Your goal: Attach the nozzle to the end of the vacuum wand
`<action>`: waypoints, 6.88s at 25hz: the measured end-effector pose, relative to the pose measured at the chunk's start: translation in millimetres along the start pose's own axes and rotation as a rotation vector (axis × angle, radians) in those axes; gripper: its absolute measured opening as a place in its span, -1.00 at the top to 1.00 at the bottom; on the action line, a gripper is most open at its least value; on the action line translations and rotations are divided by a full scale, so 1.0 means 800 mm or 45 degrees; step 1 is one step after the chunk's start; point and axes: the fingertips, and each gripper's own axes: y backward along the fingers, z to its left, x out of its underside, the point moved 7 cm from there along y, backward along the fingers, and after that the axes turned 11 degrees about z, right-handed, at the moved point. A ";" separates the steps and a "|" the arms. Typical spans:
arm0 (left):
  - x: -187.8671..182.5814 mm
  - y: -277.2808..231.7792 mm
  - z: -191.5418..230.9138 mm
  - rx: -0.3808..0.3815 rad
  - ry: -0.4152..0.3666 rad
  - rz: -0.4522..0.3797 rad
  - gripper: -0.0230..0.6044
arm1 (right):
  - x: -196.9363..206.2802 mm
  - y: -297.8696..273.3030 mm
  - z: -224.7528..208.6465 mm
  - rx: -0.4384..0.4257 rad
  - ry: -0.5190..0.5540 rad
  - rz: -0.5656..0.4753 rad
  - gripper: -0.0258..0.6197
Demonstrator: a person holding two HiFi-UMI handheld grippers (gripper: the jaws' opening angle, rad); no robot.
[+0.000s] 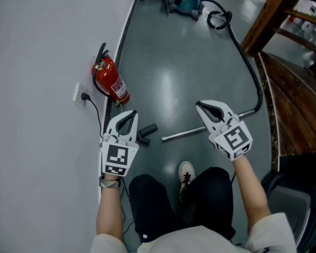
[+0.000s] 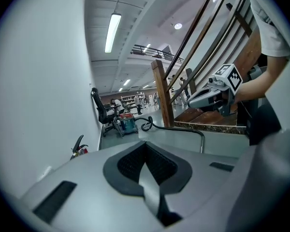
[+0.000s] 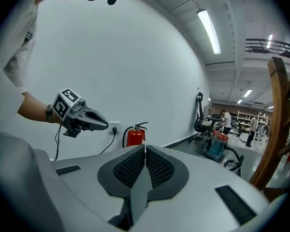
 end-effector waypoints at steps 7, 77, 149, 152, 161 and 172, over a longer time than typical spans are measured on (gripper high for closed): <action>0.036 -0.019 -0.012 0.001 -0.026 -0.023 0.93 | 0.039 -0.015 0.014 -0.018 -0.002 -0.017 0.83; 0.466 -0.246 -0.146 0.758 -0.822 1.048 0.13 | 0.506 -0.302 0.151 -0.919 0.799 0.916 0.35; 0.448 -0.311 -0.199 0.703 -0.643 1.005 0.32 | 0.483 -0.316 0.153 -0.872 0.862 0.788 0.42; 0.446 -0.312 -0.199 0.704 -0.620 1.030 0.32 | 0.483 -0.315 0.153 -0.846 0.856 0.790 0.42; 0.441 -0.314 -0.200 0.724 -0.513 1.081 0.31 | 0.482 -0.312 0.155 -0.801 0.857 0.769 0.42; 0.437 -0.320 -0.202 0.717 -0.445 1.125 0.31 | 0.482 -0.313 0.154 -0.787 0.840 0.764 0.42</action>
